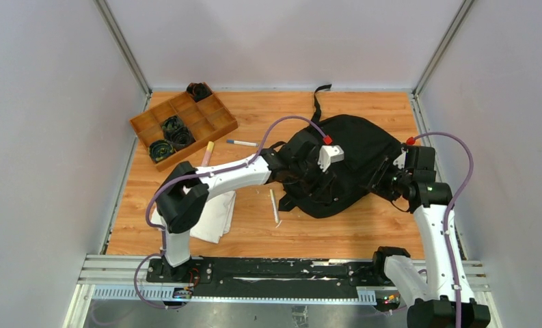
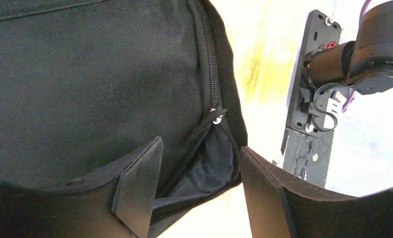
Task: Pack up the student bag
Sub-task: Zip the student bag at the center of the board.
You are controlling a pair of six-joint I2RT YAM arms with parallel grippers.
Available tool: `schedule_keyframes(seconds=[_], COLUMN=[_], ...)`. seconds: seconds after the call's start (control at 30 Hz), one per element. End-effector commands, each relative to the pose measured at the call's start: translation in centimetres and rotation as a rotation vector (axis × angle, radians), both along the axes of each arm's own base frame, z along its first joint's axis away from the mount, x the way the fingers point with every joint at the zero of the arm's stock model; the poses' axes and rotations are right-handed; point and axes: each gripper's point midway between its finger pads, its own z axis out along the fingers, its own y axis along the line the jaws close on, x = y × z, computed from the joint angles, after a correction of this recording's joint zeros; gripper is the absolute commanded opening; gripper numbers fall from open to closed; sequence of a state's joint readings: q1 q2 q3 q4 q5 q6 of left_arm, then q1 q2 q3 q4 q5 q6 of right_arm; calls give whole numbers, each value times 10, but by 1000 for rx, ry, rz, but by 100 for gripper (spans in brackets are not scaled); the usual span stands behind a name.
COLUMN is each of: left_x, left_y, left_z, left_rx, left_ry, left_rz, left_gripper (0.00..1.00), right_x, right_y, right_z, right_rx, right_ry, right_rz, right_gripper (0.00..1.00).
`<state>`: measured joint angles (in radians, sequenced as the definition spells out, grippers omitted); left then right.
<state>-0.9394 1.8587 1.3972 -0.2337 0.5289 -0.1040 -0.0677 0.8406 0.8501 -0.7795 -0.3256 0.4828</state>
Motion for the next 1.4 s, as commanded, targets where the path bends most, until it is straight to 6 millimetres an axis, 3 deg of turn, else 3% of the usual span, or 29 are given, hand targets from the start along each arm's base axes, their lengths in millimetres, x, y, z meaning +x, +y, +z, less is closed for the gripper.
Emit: schedule_keyframes(seconds=[0.0,0.37,0.5,0.63,0.87,1.03,1.1,1.2,1.37], left_x=[-5,-1,-1,-2,-1,-7,-9,-12,-14], left_y=[-10,-27,-28,-28,-18,-6,-2,4,21], left_z=[-6,-18,-18,-14,7,2,1,5,9], left_rx=[-9,-30,-32,-43,-51,5,19,18,33], left_ry=[-14,39,45,51,41,59,68,59,16], left_rz=[-100,-90,-88,-80,-9,-6,-1,4,5], left_gripper=[64,51,35,2,0,0,0,0,0], right_x=[-8,-8,-10,-14,-11,1,3,5,5], right_y=[3,8,7,10,38,48,46,34,8], right_z=[1,-1,-4,-16,-35,-50,-52,-53,-60], right_rx=[29,55,52,73,280,384,367,277,125], right_ry=[14,21,28,70,159,146,142,138,150], right_rz=[17,37,30,26,36,6,15,0,-38], right_gripper=[45,46,46,46,51,51,40,3,0])
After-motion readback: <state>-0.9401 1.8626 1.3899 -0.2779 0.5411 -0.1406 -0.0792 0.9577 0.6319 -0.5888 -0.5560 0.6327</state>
